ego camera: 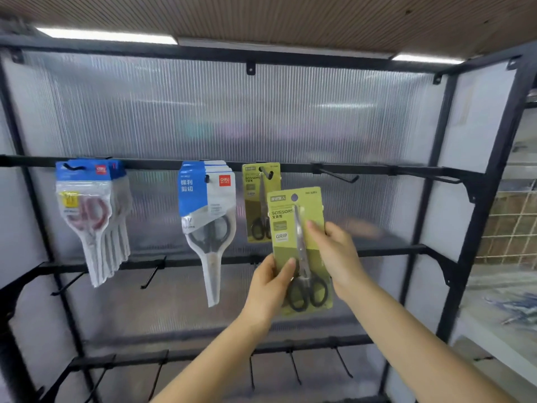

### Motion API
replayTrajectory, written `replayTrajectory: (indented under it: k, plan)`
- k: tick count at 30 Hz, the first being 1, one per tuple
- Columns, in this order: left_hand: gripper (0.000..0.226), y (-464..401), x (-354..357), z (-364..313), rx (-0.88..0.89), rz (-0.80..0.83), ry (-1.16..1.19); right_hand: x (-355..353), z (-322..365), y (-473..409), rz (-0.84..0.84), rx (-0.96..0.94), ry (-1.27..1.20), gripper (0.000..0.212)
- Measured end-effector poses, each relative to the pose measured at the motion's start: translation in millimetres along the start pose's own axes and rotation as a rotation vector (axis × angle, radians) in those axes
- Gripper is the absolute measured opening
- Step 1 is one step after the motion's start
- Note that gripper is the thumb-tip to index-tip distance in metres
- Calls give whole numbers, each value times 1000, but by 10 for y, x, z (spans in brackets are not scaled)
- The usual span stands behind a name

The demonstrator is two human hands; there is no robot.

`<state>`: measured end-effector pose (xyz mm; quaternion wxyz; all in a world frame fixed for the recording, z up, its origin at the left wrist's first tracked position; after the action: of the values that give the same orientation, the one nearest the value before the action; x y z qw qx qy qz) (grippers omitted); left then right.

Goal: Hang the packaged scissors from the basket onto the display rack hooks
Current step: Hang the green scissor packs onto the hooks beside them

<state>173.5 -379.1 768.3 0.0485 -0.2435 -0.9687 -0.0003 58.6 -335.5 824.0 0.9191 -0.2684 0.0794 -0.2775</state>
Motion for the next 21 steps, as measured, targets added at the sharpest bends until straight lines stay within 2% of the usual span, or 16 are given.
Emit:
replayTrajectory:
  k: [3, 8, 14, 21]
  plan:
    - [13, 112, -119, -28, 5, -39, -22, 29, 104, -22, 33, -61, 27, 11]
    - [11, 221, -210, -141, 55, -12, -107, -51, 495, -320, 91, -203, 216, 22]
    - [8, 206, -254, -266, 123, -12, -118, 37, 926, -534, 391, -405, 611, 3]
    - [2, 129, -438, -286, 153, -177, -106, 179, 1072, -651, 367, -519, 617, 5]
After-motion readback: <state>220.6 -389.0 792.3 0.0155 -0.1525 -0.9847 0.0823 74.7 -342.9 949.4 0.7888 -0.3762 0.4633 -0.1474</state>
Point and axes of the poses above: each hand's wrist, its own y-axis away from the middle knuckle, its own x-axis out of the palm, z = x × y, the point moved 5 cm from there along -y, towards the middle knuckle, and after that the axes turned 14 degrees about -x, right-handed, at the moved point
